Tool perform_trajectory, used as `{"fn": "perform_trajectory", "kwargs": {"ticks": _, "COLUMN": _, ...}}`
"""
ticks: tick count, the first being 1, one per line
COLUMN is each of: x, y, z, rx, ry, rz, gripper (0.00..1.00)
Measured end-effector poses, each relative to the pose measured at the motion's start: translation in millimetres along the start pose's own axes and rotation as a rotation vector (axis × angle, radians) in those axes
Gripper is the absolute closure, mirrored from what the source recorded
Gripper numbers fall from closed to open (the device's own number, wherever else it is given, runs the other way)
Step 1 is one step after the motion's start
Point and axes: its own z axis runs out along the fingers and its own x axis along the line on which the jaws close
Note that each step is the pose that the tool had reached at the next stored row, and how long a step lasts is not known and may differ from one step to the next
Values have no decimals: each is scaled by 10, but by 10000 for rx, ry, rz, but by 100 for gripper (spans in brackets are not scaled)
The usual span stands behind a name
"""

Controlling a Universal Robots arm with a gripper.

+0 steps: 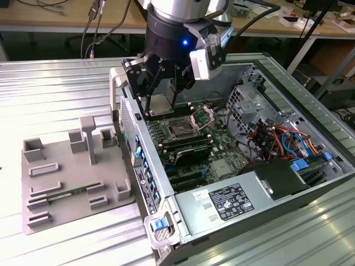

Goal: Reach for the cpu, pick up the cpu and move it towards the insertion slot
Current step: 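Pick up the cpu and move it towards the insertion slot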

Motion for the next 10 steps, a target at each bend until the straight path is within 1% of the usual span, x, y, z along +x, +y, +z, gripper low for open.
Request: {"fn": "perform_trajectory", "kwargs": {"ticks": 10, "x": -124, "y": -10, "z": 35, "rx": 1, "ry": 0, "rz": 0, "gripper": 45}}
